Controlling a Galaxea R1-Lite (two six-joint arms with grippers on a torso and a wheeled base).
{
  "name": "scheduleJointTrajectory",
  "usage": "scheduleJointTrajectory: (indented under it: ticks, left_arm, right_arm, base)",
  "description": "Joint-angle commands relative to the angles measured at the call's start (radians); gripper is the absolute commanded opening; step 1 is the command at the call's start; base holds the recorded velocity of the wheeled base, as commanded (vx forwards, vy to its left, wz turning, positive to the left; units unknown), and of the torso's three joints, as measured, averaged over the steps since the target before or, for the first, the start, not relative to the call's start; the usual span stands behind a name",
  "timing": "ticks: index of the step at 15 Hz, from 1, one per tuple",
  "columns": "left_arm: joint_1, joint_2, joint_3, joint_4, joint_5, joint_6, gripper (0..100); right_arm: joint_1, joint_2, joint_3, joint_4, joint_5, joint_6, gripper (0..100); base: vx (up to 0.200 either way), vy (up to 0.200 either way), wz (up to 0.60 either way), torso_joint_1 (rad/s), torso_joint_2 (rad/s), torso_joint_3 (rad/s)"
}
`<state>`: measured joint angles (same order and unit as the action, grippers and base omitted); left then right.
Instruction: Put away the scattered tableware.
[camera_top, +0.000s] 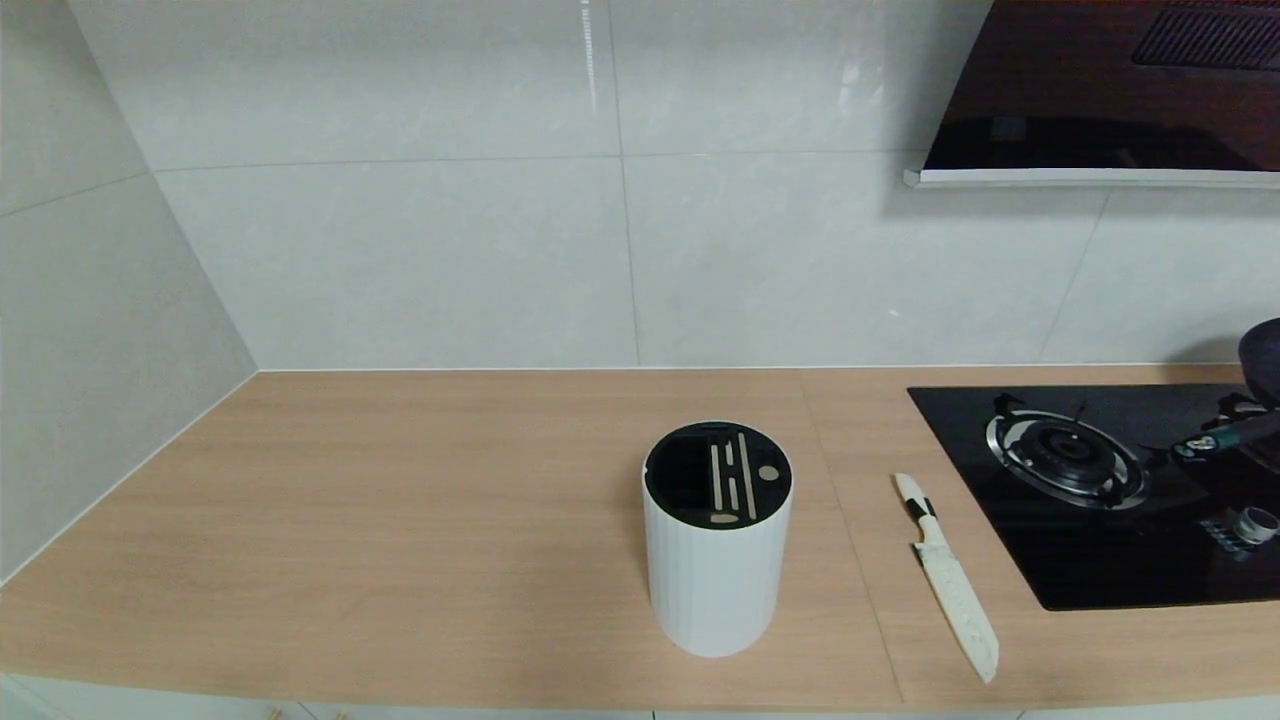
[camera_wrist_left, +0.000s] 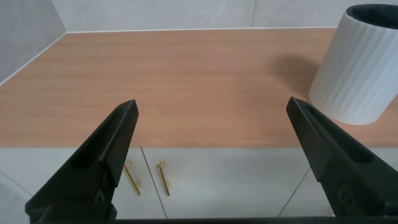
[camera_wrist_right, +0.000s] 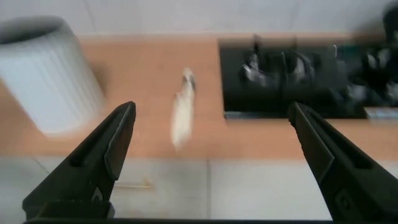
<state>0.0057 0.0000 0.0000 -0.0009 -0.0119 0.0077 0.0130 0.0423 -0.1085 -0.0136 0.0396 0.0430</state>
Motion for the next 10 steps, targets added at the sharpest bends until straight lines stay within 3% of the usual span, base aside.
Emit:
scheduleJointTrajectory:
  ticks: [1, 4, 7, 9, 10]
  left_arm:
    - [0.000, 0.000, 0.000, -0.001, 0.000, 0.000, 100]
    - [0.000, 0.000, 0.000, -0.001, 0.000, 0.000, 100]
    - [0.000, 0.000, 0.000, -0.001, 0.000, 0.000, 100]
    - [0.000, 0.000, 0.000, -0.001, 0.000, -0.002, 100]
    - [0.000, 0.000, 0.000, -0.001, 0.000, -0.002, 100]
  right_arm:
    - [0.015, 0.235, -0.100, -0.011, 0.019, 0.017, 100]
    - [0.018, 0.524, -0.217, -0.016, 0.025, 0.015, 100]
    - [0.107, 0.861, -0.352, -0.037, 0.017, -0.014, 100]
    - [0.131, 1.064, -0.393, -0.097, 0.003, -0.018, 100]
    - [0.136, 1.226, -0.396, -0.206, -0.010, -0.032, 100]
  base:
    - [0.000, 0.000, 0.00, 0.000, 0.00, 0.000]
    - [0.000, 0.000, 0.00, 0.000, 0.00, 0.000]
    - [0.000, 0.000, 0.00, 0.000, 0.00, 0.000]
    - [0.000, 0.000, 0.00, 0.000, 0.00, 0.000]
    - [0.000, 0.000, 0.00, 0.000, 0.00, 0.000]
